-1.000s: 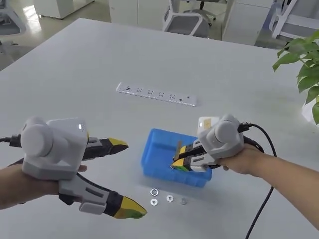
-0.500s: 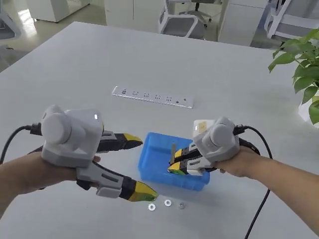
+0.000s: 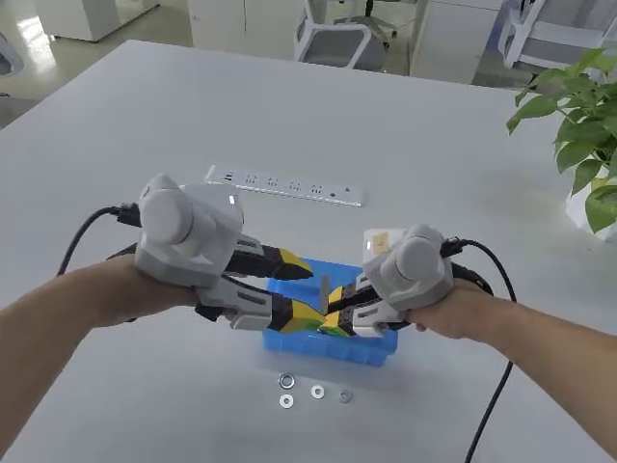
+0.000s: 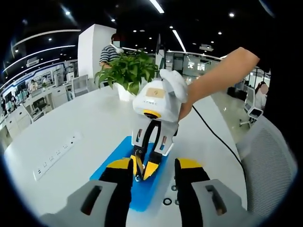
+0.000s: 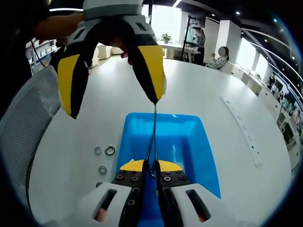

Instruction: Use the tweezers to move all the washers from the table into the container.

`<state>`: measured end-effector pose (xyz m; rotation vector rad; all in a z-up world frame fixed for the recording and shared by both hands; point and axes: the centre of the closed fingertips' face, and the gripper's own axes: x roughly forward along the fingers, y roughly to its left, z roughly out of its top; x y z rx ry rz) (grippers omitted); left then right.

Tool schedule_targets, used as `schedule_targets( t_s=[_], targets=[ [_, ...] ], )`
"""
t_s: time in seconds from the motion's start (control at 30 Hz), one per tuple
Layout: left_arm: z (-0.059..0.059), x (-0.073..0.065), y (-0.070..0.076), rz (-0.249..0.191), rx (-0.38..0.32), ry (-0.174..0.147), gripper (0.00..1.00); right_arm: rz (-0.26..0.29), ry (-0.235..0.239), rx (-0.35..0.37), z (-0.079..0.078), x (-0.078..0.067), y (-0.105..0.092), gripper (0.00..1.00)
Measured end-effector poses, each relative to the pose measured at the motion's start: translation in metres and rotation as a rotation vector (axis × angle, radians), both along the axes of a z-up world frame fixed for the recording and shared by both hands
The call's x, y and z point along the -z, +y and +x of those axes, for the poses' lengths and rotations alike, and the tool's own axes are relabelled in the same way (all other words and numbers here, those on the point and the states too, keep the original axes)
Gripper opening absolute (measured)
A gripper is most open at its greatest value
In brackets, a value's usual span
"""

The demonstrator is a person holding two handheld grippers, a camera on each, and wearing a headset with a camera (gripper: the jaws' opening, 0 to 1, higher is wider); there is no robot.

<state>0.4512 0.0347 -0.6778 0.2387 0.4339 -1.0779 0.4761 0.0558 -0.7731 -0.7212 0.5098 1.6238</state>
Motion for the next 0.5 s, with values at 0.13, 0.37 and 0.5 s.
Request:
schedule_targets(
  t_s=[0.13, 0.37, 0.5],
  targets=[
    [0.007, 0.003, 0.0, 0.007, -0.005, -0.007, 0.36, -0.001, -0.002, -0.002, 0.0, 0.0, 0.0, 0.09],
    [0.018, 0.005, -0.003, 0.011, -0.008, -0.013, 0.23, 0.0, -0.005, -0.006, -0.001, 0.0, -0.001, 0.09],
    [0.021, 0.005, -0.006, 0.015, 0.004, -0.02, 0.14, -0.003, -0.008, -0.01, -0.001, 0.0, -0.001, 0.1]
  ],
)
